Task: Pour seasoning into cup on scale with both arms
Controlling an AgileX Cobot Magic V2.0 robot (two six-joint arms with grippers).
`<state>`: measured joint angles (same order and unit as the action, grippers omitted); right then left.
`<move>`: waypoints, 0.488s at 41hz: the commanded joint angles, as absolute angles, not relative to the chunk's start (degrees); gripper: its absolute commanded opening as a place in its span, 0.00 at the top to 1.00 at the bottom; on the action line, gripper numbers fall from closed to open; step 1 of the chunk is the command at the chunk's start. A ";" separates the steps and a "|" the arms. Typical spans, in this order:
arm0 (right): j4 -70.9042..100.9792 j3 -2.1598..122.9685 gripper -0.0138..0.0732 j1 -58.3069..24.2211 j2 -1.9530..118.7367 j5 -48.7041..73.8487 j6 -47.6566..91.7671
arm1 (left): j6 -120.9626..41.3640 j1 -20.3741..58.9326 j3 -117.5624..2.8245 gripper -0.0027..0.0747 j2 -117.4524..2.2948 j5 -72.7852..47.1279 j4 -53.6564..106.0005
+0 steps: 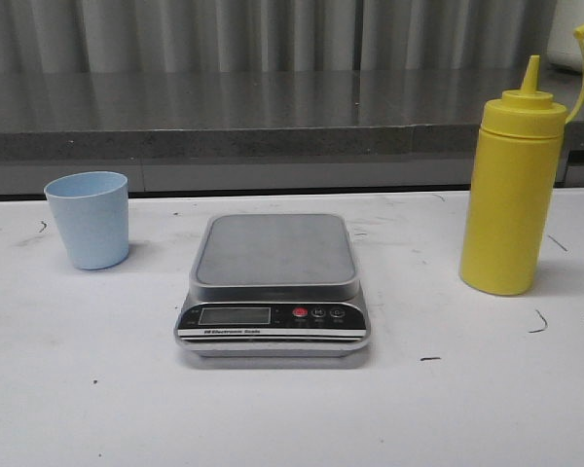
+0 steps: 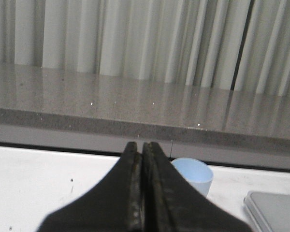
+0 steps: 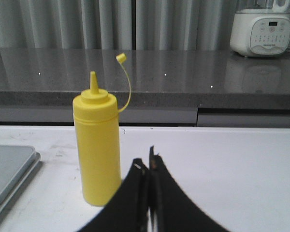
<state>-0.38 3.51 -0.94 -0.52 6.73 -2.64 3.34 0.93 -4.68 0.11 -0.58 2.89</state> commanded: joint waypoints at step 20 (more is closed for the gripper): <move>-0.94 37.06 0.92 -0.59 16.34 30.03 -2.17 | 3.67 1.32 -44.06 0.99 -19.66 -29.61 0.00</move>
